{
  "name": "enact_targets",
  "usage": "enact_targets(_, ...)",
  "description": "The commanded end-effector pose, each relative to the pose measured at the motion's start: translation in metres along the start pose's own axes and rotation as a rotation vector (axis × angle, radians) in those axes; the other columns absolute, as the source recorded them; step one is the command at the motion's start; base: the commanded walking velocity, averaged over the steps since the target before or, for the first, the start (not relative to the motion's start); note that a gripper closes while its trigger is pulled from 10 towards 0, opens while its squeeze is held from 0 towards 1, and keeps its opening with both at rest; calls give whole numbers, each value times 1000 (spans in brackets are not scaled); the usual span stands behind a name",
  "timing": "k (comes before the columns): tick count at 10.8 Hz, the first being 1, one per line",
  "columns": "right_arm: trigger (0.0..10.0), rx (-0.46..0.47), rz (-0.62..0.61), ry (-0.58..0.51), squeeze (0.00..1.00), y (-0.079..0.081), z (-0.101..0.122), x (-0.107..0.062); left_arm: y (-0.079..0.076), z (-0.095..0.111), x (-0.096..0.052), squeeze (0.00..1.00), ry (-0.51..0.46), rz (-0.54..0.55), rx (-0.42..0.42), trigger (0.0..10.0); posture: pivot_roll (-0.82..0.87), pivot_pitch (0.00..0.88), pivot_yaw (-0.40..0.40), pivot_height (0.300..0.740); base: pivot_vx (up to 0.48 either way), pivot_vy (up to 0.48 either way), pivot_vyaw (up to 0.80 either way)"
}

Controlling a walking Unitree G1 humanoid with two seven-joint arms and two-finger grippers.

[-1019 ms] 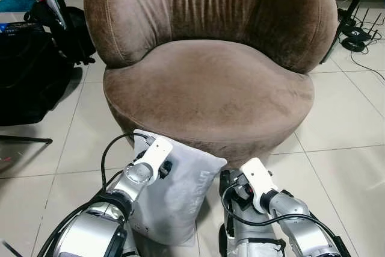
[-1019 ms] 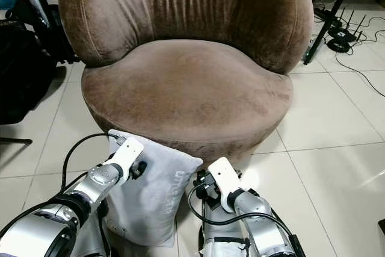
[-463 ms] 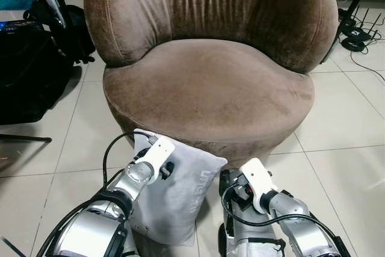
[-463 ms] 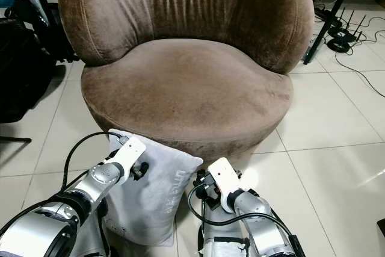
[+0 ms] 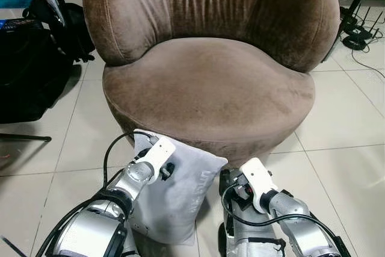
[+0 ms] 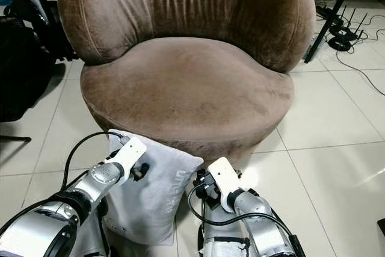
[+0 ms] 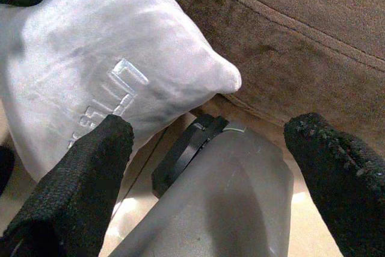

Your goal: Move the pillow to the sofa from floor

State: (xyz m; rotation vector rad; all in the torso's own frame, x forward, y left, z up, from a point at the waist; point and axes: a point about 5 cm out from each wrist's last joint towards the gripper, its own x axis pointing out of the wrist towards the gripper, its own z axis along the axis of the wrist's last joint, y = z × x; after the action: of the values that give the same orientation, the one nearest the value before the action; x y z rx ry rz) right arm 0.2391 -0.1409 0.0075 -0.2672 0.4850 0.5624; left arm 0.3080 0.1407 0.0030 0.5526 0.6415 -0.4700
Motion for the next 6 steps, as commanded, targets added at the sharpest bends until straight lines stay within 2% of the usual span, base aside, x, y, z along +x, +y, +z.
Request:
enact_targets(1, 10000, 1, 3, 24, 0, 0, -6, -4, -6, 2, 1, 1000, 15, -56, 21, 10000, -254, 91, -45, 463, 0, 0, 0)
enact_targets(4, 10000, 7, 1, 25, 0, 3, -8, -4, 1, 18, 1, 1000, -20, -108, 96, 10000, -252, 83, -34, 463, 0, 0, 0)
enact_targets(6, 10000, 9, -1, 26, 0, 3, -8, -4, 3, 17, 1, 1000, 9, -124, 150, 10000, -258, 81, -31, 463, 0, 0, 0)
